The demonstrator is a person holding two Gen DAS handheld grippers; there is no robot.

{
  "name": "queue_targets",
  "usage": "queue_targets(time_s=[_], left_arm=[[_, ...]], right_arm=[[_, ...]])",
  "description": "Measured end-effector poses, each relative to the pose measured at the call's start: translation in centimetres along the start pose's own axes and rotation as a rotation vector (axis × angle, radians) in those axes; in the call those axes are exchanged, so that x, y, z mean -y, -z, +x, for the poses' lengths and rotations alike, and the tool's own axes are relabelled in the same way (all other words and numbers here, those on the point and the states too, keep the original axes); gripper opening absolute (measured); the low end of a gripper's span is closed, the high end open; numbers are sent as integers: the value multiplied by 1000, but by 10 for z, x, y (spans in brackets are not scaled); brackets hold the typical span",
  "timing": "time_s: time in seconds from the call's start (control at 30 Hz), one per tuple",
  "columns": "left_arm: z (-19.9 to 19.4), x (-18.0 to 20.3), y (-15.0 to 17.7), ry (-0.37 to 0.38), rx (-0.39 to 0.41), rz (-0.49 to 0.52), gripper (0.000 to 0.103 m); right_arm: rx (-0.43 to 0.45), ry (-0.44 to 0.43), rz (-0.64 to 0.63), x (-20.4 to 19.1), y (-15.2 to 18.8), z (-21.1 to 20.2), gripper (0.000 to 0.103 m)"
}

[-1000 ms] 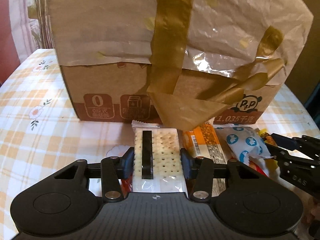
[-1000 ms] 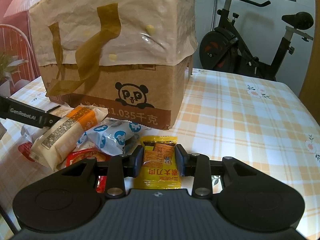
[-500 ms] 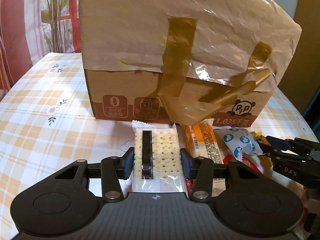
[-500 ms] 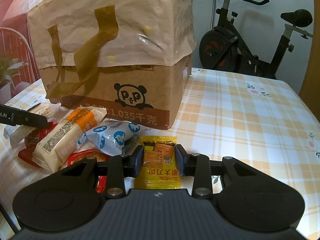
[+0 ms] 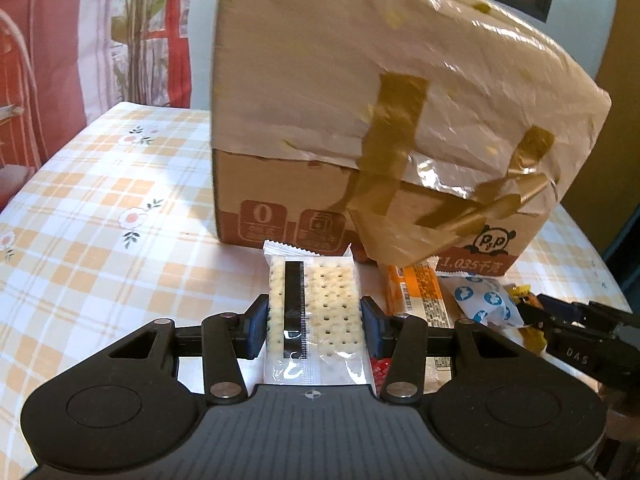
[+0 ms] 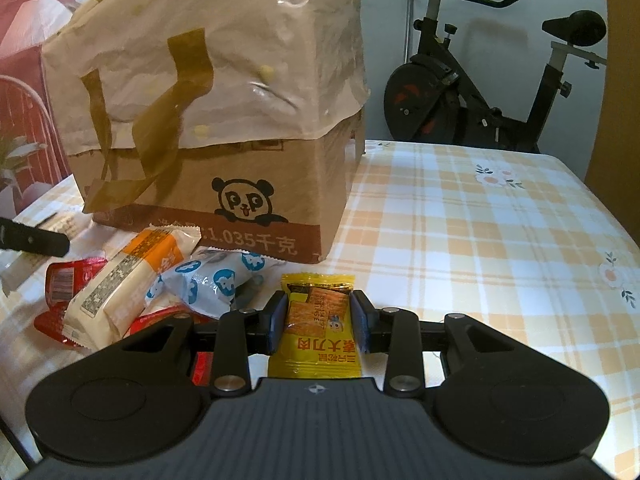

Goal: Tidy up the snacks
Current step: 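Carry both packs over the paper bag and open both grippers to drop them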

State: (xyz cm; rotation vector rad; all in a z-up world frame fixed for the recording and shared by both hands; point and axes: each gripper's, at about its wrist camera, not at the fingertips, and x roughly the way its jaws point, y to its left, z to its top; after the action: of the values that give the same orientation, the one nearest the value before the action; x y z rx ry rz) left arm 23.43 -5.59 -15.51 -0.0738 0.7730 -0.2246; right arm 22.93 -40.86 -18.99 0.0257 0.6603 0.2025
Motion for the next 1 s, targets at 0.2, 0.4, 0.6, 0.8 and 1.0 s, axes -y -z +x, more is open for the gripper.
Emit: queue_targets(time_s=[0.2, 0.4, 0.6, 0.8, 1.0], left_arm=[[-24, -7, -12, -60, 93, 28, 50], [-64, -8, -45, -75, 246, 69, 50], [-101, 7, -84, -74, 438, 145, 50], [-105, 24, -128, -38, 520, 191, 50], [-75, 33, -165, -73, 496, 192, 50]], right_arm=[[7, 32, 0, -1, -1, -4, 37], [96, 48, 106, 12, -16, -43, 36], [286, 70, 95, 15, -69, -86, 36], [441, 8, 30, -2, -133, -100, 36], [446, -70, -29, -27, -177, -75, 36]])
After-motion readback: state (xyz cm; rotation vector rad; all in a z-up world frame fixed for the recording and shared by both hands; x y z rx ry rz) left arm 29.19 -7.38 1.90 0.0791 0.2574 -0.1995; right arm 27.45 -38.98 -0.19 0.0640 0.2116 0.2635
